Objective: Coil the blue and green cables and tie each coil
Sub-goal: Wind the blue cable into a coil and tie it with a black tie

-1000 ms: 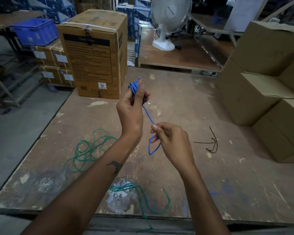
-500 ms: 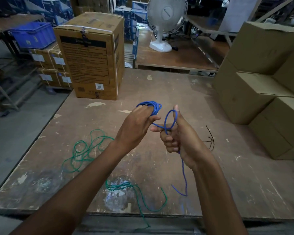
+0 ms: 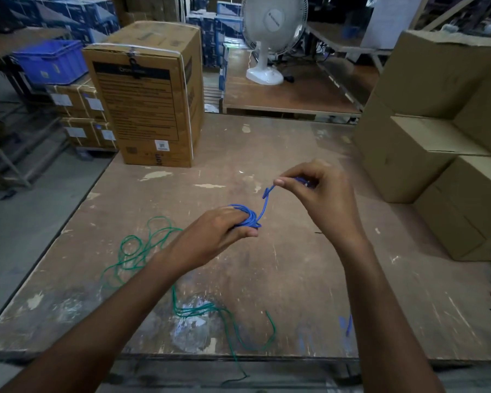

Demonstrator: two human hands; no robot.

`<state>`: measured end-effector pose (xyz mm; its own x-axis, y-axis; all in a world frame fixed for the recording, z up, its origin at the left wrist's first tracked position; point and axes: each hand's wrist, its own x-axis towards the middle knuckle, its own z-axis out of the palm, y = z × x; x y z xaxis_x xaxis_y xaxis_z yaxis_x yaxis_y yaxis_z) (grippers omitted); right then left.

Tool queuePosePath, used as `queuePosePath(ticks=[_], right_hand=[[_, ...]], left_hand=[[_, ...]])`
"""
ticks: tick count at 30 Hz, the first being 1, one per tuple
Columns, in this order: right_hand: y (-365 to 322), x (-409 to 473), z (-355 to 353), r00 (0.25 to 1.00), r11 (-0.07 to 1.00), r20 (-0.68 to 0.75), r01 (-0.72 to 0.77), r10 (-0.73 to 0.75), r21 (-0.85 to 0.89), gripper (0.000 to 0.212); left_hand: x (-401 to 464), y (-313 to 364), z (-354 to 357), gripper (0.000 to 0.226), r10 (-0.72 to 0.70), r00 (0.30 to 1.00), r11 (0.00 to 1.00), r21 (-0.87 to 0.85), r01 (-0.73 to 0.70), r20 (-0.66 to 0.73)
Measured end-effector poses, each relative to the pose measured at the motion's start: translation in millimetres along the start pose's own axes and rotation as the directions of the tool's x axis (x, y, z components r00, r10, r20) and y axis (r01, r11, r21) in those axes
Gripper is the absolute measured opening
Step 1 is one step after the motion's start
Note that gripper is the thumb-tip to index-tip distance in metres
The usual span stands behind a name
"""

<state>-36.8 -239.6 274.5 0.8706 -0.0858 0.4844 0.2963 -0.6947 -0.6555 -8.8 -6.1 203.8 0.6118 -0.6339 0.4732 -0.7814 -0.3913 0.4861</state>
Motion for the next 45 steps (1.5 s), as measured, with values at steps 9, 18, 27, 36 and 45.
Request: queuePosePath(ticks=[9, 18, 27, 36, 45], right_hand=[[33.6, 19.7, 16.7, 0.996, 0.982, -0.055, 0.059, -0.069, -0.177, 0.035], [45.7, 8.4, 17.2, 0.642, 0.845, 0.761, -0.356, -0.088, 0.398, 0.04], [32.9, -9.0, 29.9, 0.821, 0.709, 0.569, -0.378, -0.039, 0.595, 0.043], [25.4, -24.8, 53.3, 0.987, 0.903, -0.102, -0.072, 0.127, 0.424, 0.013], [18.4, -46.0, 49.3, 0.942, 0.83, -0.155, -0.174, 0.296, 0.529, 0.02]], left_hand=[[-10.5, 25.8, -15.8, 0.033, -0.168, 0.985, 0.959, -0.236, 0.157, -0.029], [3.1, 12.5, -52.9, 0.048, -0.256, 0.962, 0.499, -0.838, 0.22, 0.1], [41.0, 10.8, -37.3, 0.052, -0.475, 0.88, 0.335, -0.925, 0.182, 0.001], [54.2, 17.3, -27.2, 0.046, -0.567, 0.823, 0.311, -0.931, 0.191, -0.02], [57.6, 7.4, -23.0, 0.042, -0.632, 0.758, 0.412, -0.898, 0.154, -0.16]])
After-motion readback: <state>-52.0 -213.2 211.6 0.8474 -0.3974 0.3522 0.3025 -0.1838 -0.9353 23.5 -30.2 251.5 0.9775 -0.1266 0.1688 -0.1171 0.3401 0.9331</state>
